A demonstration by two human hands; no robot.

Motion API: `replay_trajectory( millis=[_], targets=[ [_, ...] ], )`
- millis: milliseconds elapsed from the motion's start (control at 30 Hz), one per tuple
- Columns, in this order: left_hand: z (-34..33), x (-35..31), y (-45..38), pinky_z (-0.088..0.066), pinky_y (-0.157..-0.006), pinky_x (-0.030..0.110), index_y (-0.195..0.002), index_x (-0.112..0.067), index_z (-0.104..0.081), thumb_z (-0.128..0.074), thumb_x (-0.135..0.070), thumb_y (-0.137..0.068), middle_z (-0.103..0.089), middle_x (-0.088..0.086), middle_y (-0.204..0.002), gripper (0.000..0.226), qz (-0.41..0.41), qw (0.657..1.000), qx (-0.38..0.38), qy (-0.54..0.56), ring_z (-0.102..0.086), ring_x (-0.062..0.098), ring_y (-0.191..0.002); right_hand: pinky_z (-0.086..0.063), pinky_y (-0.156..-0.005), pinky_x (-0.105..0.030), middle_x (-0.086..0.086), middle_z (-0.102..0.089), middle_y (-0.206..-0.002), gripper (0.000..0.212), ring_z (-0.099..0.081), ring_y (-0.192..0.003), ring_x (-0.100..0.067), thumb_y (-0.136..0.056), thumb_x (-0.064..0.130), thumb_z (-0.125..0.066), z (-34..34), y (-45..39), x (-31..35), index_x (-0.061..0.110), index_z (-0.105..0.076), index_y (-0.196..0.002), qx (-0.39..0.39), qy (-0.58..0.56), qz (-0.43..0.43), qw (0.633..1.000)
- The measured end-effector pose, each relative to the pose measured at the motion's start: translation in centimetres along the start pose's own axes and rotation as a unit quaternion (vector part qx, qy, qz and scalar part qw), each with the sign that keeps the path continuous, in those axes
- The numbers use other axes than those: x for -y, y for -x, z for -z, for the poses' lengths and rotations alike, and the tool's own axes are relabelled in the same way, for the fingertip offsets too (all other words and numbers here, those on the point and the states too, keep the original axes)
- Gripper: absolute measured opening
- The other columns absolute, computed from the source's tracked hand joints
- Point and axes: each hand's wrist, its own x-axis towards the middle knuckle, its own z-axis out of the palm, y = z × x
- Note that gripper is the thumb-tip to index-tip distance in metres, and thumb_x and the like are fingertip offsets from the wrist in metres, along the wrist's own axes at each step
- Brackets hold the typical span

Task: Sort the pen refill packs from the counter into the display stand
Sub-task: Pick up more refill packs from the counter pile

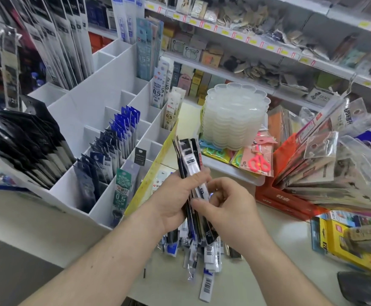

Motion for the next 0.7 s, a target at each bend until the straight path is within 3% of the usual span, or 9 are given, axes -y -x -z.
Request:
replay_trajectory(
  millis=[67, 133, 300, 367, 467, 567, 633, 700],
  targets=[
    [0.5, 0.0, 0.3, -0.057, -0.071, 0.038, -0.089, -0.004, -0.069, -0.071, -0.003, -0.066, -0.065, 0.021, -0.088, 0.023, 0.004, 0.999, 0.044, -0.002, -0.066, 0.03, -0.075, -0.033, -0.047, -0.015, 0.008, -0.042, -0.054, 0.024, -0.036, -0.046, -0.003, -0.078, 0.026, -0.083, 0.4, -0.4, -0.3, 0.015, -0.063, -0.084, -0.004, -0.046, -0.017, 0.999],
    [0.9, 0.2, 0.4, -0.056, -0.08, 0.046, -0.092, -0.001, -0.074, -0.061, 0.001, -0.063, -0.066, 0.029, -0.096, 0.032, 0.002, 0.998, 0.054, -0.017, -0.066, 0.036, -0.085, -0.031, -0.044, -0.017, 0.01, -0.039, -0.051, 0.026, -0.034, -0.044, -0.005, -0.077, 0.025, -0.084, 0.9, -0.5, -0.7, 0.011, -0.062, -0.078, 0.003, -0.088, -0.037, 0.995],
    [0.8, 0.2, 0.6, -0.053, -0.088, 0.063, -0.111, 0.002, -0.067, -0.068, 0.001, -0.074, -0.069, 0.03, -0.107, 0.037, -0.022, 0.998, -0.006, -0.066, -0.067, 0.047, -0.099, -0.039, -0.046, -0.017, 0.007, -0.06, -0.056, 0.011, -0.05, -0.047, -0.005, -0.084, 0.021, -0.079, 1.3, -0.5, -0.9, 0.018, -0.07, -0.077, 0.023, -0.126, -0.037, 0.991],
    [0.8, 0.2, 0.5, -0.056, -0.085, 0.059, -0.112, 0.001, -0.066, -0.062, 0.007, -0.085, -0.071, 0.027, -0.106, 0.028, -0.027, 0.996, -0.019, -0.078, -0.067, 0.047, -0.1, -0.045, -0.051, -0.02, 0.005, -0.069, -0.063, 0.005, -0.058, -0.054, -0.005, -0.087, 0.017, -0.074, 1.2, -0.5, -0.9, 0.018, -0.072, -0.082, 0.026, -0.146, -0.035, 0.988],
    [0.9, 0.1, 0.6, -0.059, -0.079, 0.049, -0.113, -0.001, -0.064, -0.06, 0.008, -0.088, -0.075, 0.019, -0.1, 0.027, -0.041, 0.993, -0.041, -0.102, -0.073, 0.035, -0.09, -0.055, -0.063, -0.036, -0.008, -0.075, -0.079, 0.006, -0.065, -0.068, -0.016, -0.089, 0.011, -0.07, 0.9, -0.5, -1.1, 0.015, -0.073, -0.087, 0.014, -0.178, -0.031, 0.983],
    [1.0, 0.2, 0.5, -0.058, -0.086, 0.048, -0.113, -0.004, -0.065, -0.066, 0.004, -0.087, -0.076, 0.014, -0.101, 0.028, -0.06, 0.989, -0.057, -0.122, -0.073, 0.031, -0.094, -0.057, -0.074, -0.049, -0.017, -0.073, -0.085, 0.003, -0.068, -0.072, -0.03, -0.089, 0.01, -0.07, 0.7, -0.5, -1.3, 0.011, -0.072, -0.089, -0.006, -0.197, -0.012, 0.98],
    [1.1, 0.2, 0.5, -0.059, -0.083, 0.044, -0.113, -0.005, -0.065, -0.07, 0.001, -0.085, -0.076, 0.013, -0.102, 0.029, -0.067, 0.988, -0.067, -0.124, -0.073, 0.03, -0.095, -0.056, -0.073, -0.052, -0.017, -0.072, -0.082, 0.004, -0.067, -0.073, -0.035, -0.091, 0.008, -0.068, 0.8, -0.7, -1.4, 0.01, -0.071, -0.089, -0.016, -0.214, -0.008, 0.977],
    [1.1, 0.1, 0.5, -0.06, -0.079, 0.04, -0.111, -0.006, -0.065, -0.073, 0.0, -0.084, -0.076, 0.013, -0.101, 0.029, -0.07, 0.988, -0.068, -0.118, -0.073, 0.031, -0.095, -0.055, -0.063, -0.045, -0.01, -0.071, -0.073, 0.009, -0.066, -0.066, -0.025, -0.094, 0.006, -0.064, 0.9, -0.9, -1.5, 0.012, -0.069, -0.089, -0.018, -0.235, -0.013, 0.972]
  ],
)
